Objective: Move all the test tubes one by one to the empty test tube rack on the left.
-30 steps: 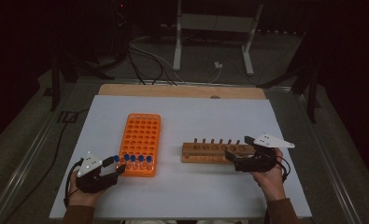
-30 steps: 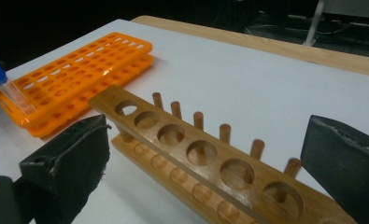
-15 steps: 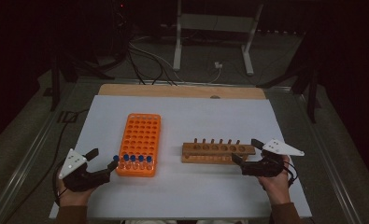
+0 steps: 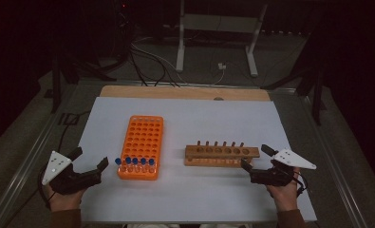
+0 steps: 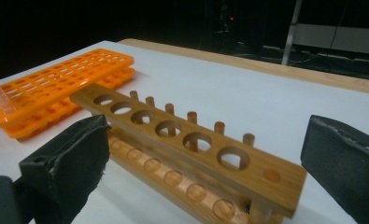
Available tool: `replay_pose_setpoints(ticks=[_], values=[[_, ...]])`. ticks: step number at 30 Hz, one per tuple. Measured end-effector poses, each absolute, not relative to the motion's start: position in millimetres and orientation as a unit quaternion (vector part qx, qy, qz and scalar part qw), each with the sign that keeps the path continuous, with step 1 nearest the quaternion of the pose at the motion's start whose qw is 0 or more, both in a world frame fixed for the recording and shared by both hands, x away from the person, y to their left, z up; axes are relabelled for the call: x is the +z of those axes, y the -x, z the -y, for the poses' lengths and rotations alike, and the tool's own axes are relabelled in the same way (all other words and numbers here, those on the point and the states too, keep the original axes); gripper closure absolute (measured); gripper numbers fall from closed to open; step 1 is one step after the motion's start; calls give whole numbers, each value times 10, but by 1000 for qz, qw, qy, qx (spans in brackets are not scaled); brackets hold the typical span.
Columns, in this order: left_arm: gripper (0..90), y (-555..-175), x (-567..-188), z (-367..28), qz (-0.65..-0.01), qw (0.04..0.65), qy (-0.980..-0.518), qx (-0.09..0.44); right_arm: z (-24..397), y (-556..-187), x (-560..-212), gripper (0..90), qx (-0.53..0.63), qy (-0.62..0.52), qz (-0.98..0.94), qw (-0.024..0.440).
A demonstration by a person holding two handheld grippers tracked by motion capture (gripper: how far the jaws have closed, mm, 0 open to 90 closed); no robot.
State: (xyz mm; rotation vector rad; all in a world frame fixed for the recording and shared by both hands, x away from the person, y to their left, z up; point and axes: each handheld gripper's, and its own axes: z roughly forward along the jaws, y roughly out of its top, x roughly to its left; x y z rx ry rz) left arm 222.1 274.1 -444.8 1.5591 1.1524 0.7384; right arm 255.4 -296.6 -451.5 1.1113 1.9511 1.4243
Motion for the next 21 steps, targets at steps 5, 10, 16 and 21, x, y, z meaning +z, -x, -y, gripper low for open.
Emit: replay_pose_setpoints(ticks=[5, 10, 16, 21], values=[[9, -2203, -4426, -2756, -475, 511, -642, 317, 3027, -2520, -4558, 15, 524, -411, -706, 239], [9, -2210, -4451, -2758, -476, 511, -642, 316, 3049, -2499, -4598, 15, 524, -415, -704, 239], [9, -2217, -4479, -2750, -478, 511, -641, 316, 3069, -2475, -4605, 15, 528, -416, -697, 248], [9, -2191, -4473, -2783, -478, 512, -637, 322, 3090, -2441, -4605, 16, 527, -418, -693, 258]])
